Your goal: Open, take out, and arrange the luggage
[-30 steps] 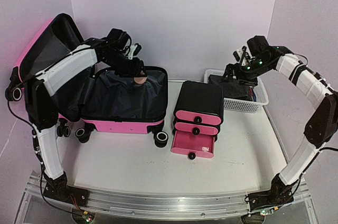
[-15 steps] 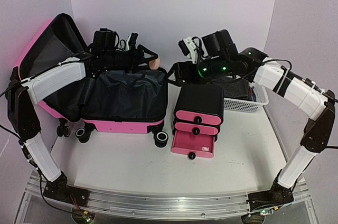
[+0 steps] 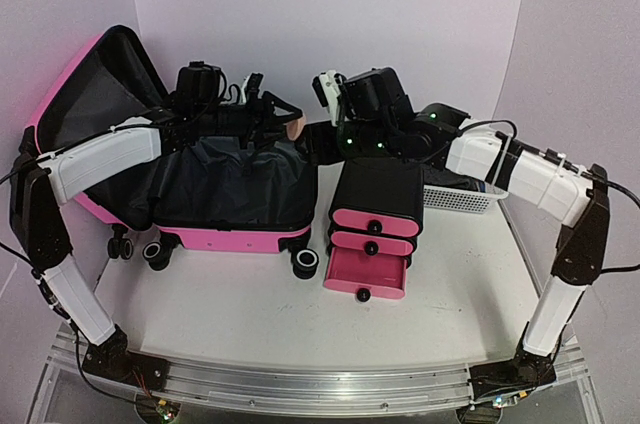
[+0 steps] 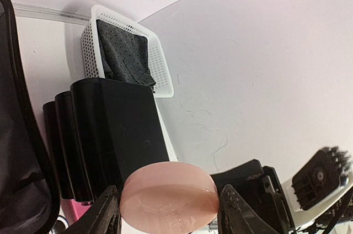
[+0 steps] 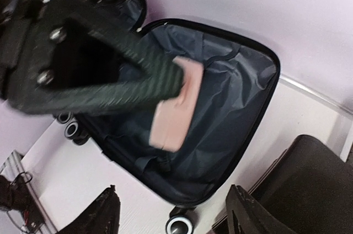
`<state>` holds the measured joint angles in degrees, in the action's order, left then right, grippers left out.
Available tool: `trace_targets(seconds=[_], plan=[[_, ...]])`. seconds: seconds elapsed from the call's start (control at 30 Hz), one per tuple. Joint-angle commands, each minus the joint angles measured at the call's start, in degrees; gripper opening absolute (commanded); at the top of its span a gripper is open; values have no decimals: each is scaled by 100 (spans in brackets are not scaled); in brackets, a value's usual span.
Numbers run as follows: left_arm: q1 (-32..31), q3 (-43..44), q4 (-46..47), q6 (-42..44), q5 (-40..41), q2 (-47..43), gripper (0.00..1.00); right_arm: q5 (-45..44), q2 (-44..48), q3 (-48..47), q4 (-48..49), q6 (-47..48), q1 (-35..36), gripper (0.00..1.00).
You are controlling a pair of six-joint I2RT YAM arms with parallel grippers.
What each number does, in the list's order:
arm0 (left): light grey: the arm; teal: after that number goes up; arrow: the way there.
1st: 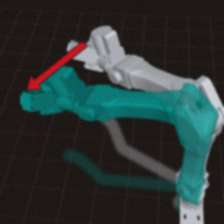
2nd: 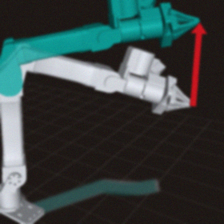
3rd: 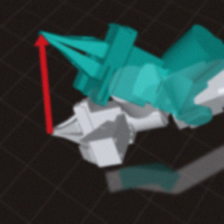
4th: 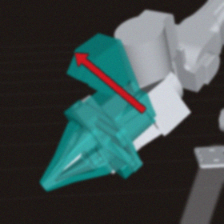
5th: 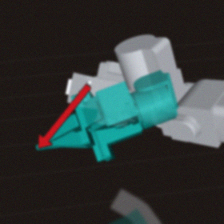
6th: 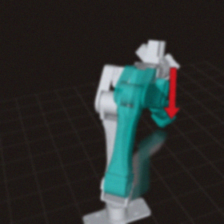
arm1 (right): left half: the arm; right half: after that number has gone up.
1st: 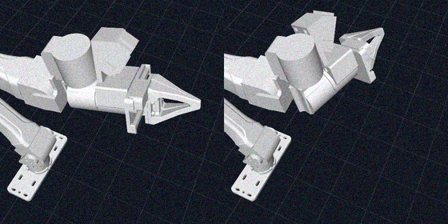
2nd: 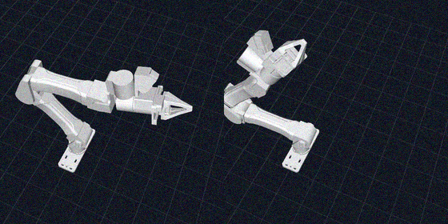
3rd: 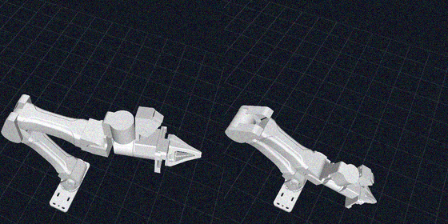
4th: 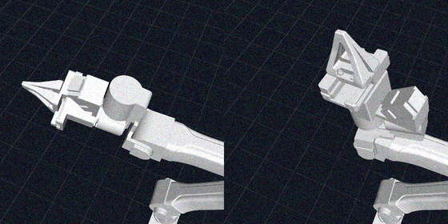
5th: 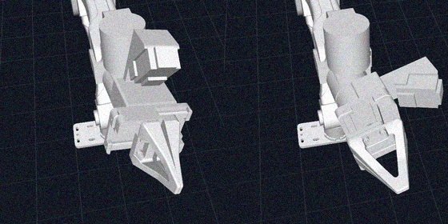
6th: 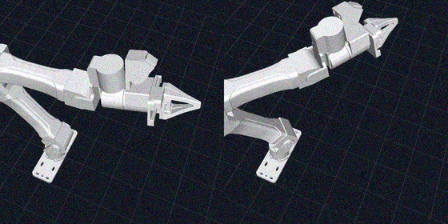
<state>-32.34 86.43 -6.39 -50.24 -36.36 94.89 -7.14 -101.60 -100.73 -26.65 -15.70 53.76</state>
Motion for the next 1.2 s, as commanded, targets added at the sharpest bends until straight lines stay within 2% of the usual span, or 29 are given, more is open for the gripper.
trace_targets(seconds=[0.0, 0.2, 0.33, 0.53, 0.8, 0.87, 0.93, 1.03, 1.07, 1.17], plan=[[-62, -12, 416, -121, -71, -309, 44, -454, -304, -494, 484, -61, -10, 62], [-92, -56, 420, -90, -15, -354, 44, -549, -541, -765, 591, -337, -8, 51], [-106, -82, 428, -65, -3, -360, 43, -733, -576, -768, 751, -549, -11, 39], [-133, -109, 431, -53, 21, -400, 43, -632, -610, -806, 891, -691, -9, 32], [-165, -226, 438, -8, 93, -552, 45, -383, -576, -750, 990, -718, -13, 6], [-167, -289, 440, 32, 110, -603, 51, -352, -516, -670, 995, -704, -6, 0], [-160, -396, 431, 135, 188, -694, 62, -302, -401, -540, 1009, -632, -6, 0], [-134, -685, 423, 415, 526, -964, 91, 32, -65, -59, 1005, -290, -9, 0], [-105, -782, 404, 597, 617, -1073, 98, 238, 76, 156, 999, -84, -13, 0], [91, -1049, 76, 988, 847, -1405, 99, 1085, 608, 805, 539, 837, -10, 2]])
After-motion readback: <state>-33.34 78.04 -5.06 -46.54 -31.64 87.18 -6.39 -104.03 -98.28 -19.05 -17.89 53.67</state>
